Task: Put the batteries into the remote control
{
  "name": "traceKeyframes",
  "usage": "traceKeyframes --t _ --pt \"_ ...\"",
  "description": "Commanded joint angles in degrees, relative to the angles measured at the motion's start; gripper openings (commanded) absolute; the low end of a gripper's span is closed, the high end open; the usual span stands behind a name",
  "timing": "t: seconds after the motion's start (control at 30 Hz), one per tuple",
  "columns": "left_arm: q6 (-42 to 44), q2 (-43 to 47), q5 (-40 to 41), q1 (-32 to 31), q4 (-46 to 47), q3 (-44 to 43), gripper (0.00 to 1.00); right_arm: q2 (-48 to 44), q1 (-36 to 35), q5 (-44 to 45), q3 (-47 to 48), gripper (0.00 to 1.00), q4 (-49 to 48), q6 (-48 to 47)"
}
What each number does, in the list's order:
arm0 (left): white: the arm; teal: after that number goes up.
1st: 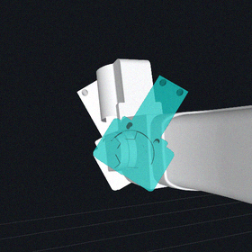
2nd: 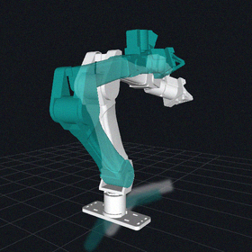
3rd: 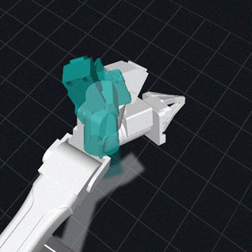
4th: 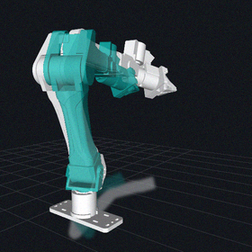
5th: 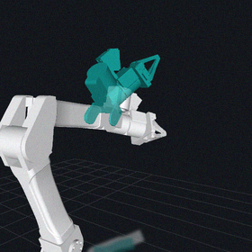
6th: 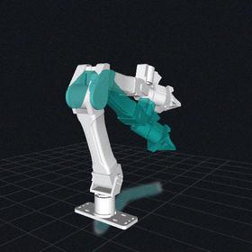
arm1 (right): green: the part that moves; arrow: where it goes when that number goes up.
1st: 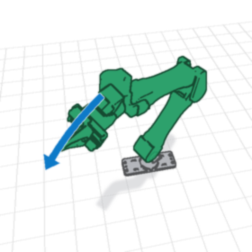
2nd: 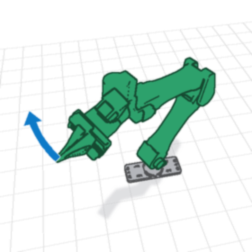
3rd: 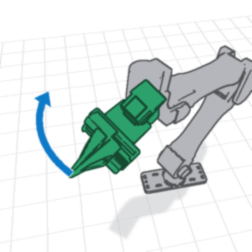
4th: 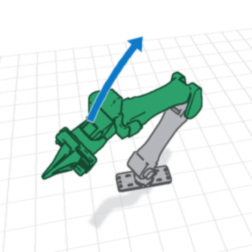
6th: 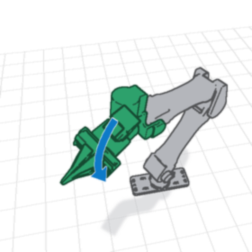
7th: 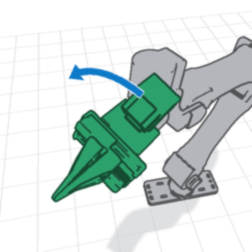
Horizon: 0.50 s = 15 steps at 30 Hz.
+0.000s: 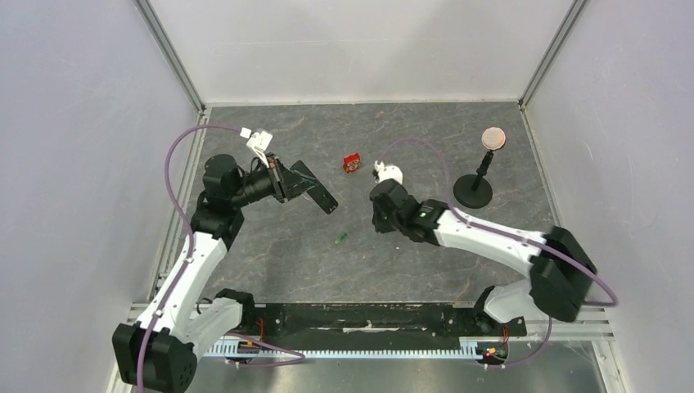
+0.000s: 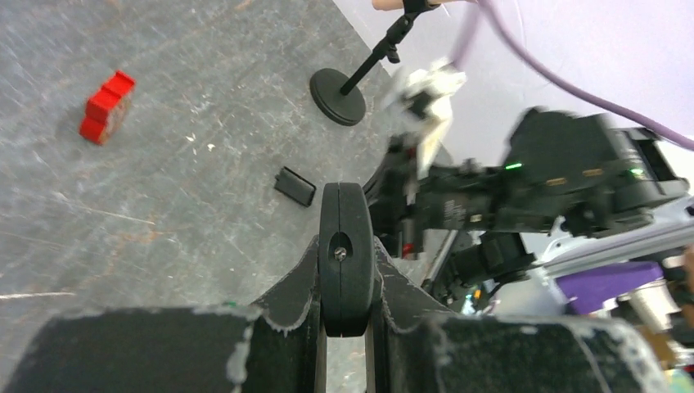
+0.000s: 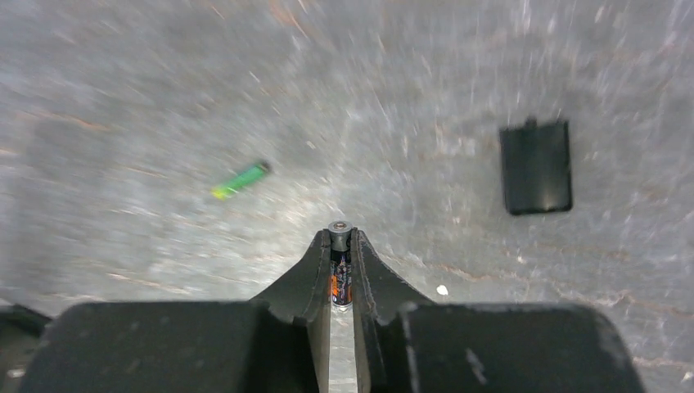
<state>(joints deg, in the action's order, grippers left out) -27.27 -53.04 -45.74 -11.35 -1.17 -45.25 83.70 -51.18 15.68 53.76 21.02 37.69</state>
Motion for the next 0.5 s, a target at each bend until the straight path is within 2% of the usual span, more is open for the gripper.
traceKeyframes --t 0.0,0.1,0.23,0.47 --pt "-13.9 -2.3 -1.5 -0.1 13.6 2.7 0.02 -10.2 -0.3 2.8 3.9 0.09 -8.1 -4.7" --pt "-13.2 -3.7 -3.5 -0.1 14.3 1.5 0.02 -14.9 -0.3 -3.0 4.2 0.1 -15.6 -9.6" --pt "-13.9 -6.8 -7.8 -0.1 13.8 -2.5 0.02 -16.9 -0.8 -10.7 6.7 0.1 -20.6 -12.9" --pt "-27.1 -10.4 -14.0 -0.1 27.2 -4.5 0.02 -17.1 -1.8 -16.3 10.1 0.11 -27.7 -16.9"
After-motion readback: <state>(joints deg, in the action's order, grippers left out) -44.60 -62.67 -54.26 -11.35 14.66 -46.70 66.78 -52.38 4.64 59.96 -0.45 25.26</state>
